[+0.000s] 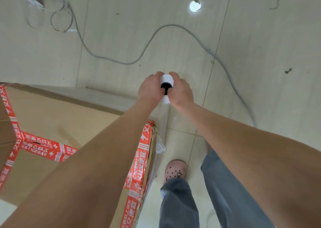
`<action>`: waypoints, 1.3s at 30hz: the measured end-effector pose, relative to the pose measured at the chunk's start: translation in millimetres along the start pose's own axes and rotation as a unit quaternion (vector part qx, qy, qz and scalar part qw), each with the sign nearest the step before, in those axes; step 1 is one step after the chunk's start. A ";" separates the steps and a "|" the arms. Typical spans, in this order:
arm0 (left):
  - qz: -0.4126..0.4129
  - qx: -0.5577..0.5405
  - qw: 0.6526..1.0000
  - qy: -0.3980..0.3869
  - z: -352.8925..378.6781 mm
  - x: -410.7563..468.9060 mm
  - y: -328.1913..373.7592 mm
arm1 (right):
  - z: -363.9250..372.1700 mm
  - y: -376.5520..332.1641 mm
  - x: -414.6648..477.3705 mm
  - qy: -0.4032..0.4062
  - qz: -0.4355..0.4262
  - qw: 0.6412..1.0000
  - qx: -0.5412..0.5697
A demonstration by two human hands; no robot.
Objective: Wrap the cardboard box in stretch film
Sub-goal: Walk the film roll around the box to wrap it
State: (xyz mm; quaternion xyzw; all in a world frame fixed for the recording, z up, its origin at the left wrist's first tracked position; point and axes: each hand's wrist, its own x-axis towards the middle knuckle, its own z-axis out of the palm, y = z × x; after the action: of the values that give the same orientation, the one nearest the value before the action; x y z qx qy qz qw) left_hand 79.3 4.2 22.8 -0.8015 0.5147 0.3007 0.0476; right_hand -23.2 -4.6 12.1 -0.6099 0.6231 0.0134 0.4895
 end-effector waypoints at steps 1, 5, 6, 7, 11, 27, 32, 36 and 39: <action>0.001 0.003 1.000 0.009 -0.9 1.5 0.8 | -0.7 -0.2 0.9 0.003 -0.004 1.000 -0.009; -0.050 -0.040 0.997 0.043 -3.1 4.1 -1.0 | -5.7 -6.6 11.7 -0.004 -0.040 0.997 -0.063; -0.069 -0.065 0.994 0.048 -3.8 3.5 -2.1 | -8.5 -11.0 15.7 -0.011 -0.059 0.995 -0.082; -0.089 -0.091 0.990 0.053 -4.9 2.9 -3.5 | -11.0 -15.4 19.5 -0.017 -0.079 0.991 -0.104; -0.146 -0.168 0.973 0.060 -11.1 2.7 -10.0 | -13.9 -30.8 26.6 -0.016 -0.162 0.970 -0.182; -0.095 -0.019 0.995 0.005 -34.5 26.0 -17.6 | 8.8 -45.8 40.9 -0.104 0.076 0.982 0.138; -0.176 -0.111 0.977 0.046 -36.2 28.2 -35.8 | 4.8 -61.7 52.7 -0.112 -0.061 0.992 -0.009; -0.240 -0.165 0.955 0.052 -41.9 29.9 -56.4 | 13.4 -87.5 60.7 -0.110 -0.190 0.963 -0.155; -0.219 -0.164 0.961 0.045 -49.8 34.5 -68.5 | 20.3 -102.4 63.5 -0.098 -0.262 0.935 -0.216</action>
State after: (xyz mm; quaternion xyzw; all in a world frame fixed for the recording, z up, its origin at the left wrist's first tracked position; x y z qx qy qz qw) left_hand 169.4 -10.6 29.1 -0.9040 0.2719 0.3270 -0.0427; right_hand 82.2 -65.8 21.2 -0.8384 0.3719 0.0784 0.3906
